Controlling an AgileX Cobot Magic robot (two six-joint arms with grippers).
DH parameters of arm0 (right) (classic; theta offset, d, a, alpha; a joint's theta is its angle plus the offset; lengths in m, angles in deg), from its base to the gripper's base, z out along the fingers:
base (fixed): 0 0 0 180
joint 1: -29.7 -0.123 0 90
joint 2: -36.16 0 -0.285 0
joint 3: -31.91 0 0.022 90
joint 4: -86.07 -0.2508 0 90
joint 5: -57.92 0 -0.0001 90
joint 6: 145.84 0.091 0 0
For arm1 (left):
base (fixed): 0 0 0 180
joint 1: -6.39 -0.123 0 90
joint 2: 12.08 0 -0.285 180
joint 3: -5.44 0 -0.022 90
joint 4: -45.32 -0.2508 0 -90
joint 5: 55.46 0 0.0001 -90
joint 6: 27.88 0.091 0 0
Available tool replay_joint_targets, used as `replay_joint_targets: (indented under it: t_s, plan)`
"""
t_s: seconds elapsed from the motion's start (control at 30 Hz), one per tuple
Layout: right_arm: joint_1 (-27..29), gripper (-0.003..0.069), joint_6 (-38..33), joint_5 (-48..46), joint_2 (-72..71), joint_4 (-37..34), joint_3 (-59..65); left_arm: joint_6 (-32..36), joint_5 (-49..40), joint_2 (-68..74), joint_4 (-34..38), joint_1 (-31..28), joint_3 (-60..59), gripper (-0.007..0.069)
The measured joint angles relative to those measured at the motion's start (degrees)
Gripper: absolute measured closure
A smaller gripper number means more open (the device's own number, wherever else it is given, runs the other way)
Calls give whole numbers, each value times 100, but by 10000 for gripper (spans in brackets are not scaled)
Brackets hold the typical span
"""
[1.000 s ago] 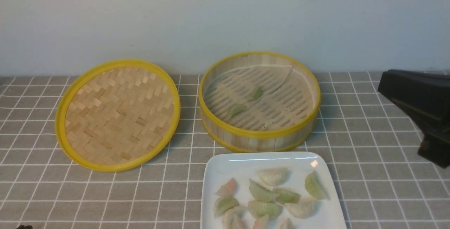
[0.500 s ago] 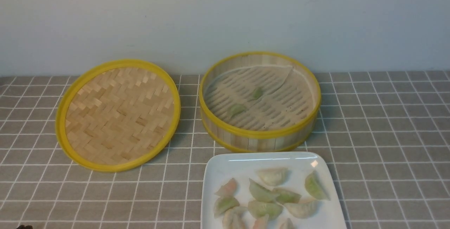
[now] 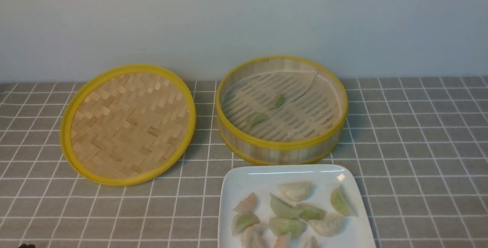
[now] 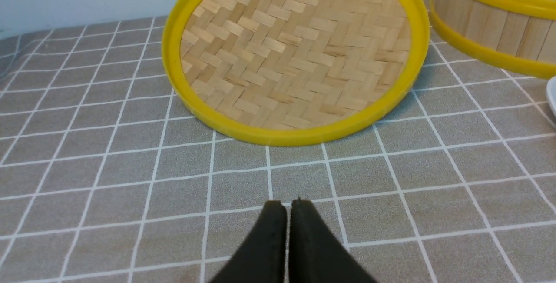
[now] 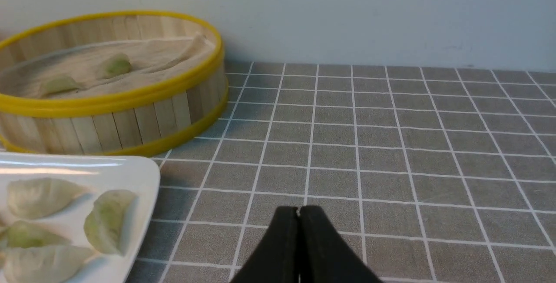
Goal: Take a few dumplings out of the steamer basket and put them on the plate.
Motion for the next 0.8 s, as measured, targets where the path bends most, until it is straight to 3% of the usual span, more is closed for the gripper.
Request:
replay_joint_targets:
  t_s: [0.17, 0.8]
  plan:
    - [326, 673, 17, -2, -11, 0, 0, 0, 0, 0, 0, 0, 0, 629]
    - [332, 673, 45, -34, -11, -5, -4, 0, 0, 0, 0, 0, 5, 629]
